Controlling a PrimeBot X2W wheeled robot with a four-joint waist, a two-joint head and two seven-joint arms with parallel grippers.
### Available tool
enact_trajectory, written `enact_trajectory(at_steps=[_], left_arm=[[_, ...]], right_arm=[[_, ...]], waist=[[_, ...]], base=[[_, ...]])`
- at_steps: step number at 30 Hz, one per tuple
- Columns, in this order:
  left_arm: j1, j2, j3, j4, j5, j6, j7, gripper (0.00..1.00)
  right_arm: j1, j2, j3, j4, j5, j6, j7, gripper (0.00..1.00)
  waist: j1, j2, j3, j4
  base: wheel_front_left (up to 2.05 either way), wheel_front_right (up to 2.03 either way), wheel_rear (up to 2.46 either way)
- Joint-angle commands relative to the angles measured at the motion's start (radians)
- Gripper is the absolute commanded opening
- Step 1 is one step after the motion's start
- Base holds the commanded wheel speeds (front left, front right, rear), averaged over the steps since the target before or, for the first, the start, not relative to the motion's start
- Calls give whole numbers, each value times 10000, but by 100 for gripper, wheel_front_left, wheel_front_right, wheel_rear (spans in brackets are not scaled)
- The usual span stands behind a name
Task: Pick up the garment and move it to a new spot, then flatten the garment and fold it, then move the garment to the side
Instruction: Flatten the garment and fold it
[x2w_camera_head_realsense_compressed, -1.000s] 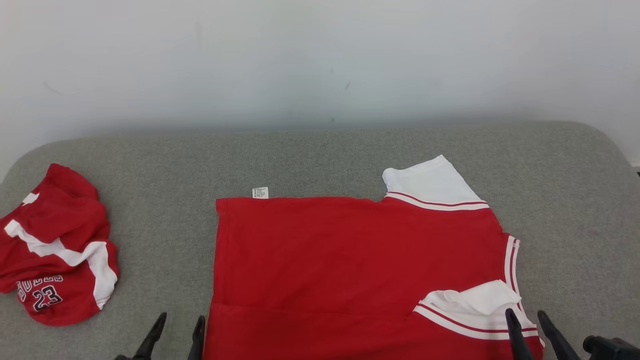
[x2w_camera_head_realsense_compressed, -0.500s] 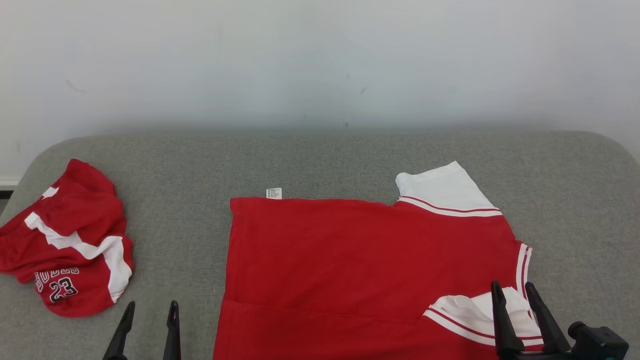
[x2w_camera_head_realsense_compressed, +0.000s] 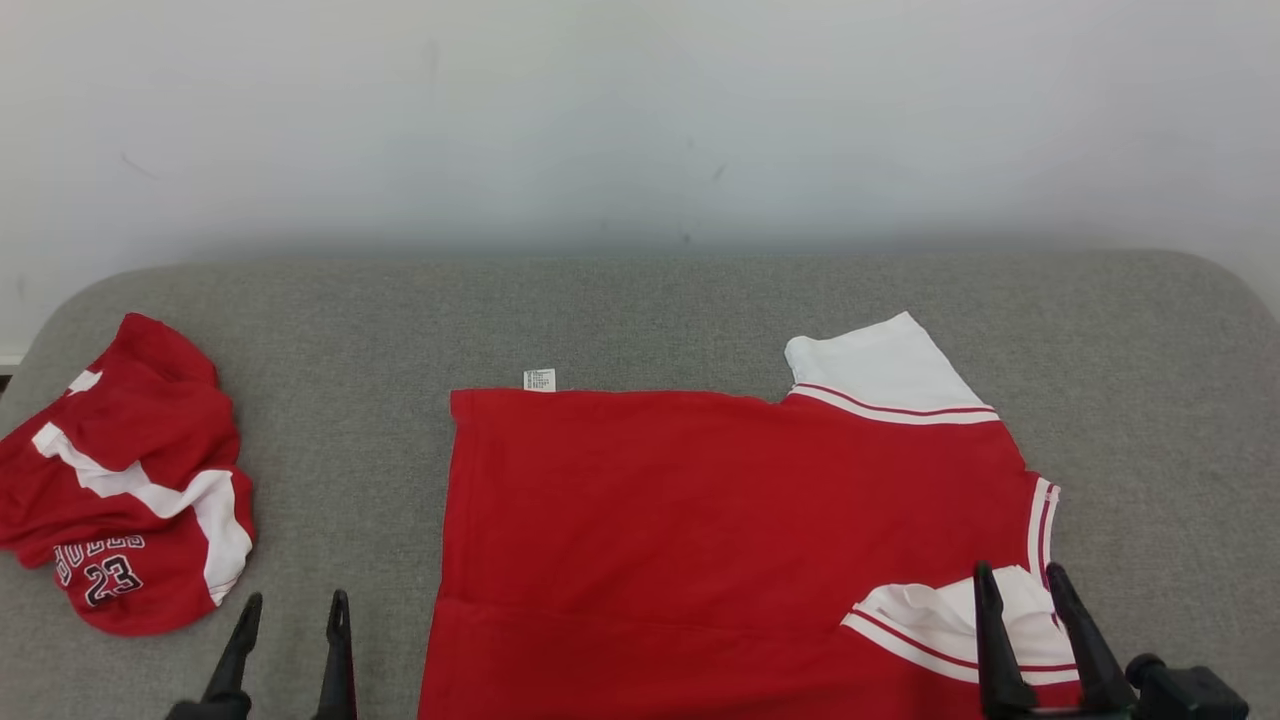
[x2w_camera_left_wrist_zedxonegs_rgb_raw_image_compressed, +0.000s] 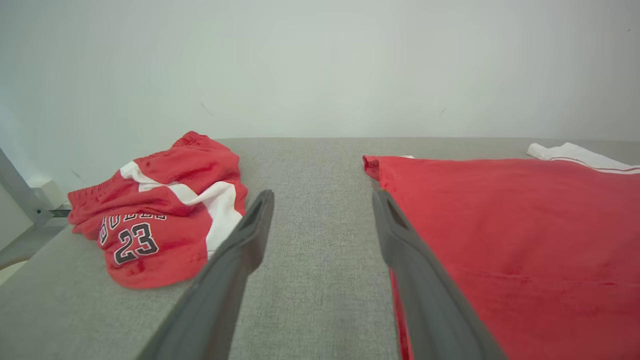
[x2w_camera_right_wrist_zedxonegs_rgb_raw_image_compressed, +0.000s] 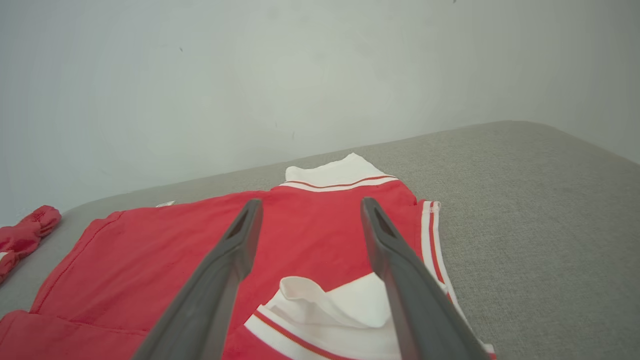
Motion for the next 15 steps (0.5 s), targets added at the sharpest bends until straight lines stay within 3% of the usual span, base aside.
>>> enact_trajectory(at_steps=[1,15], left_arm=[[-331,91,-34,82,-42,-1,-31,100],[-4695,1626,-1646,3113,-1489,-1,-21,100]], right_arm=[[-227,19,-26,-79,-101,-20,-41,100],[-2249,188,54,-174,-326,-20,-27,100]], waist=[[0,0,115,-86],[0,0,2019,-1276]], base=[[0,0,0],[0,0,0]])
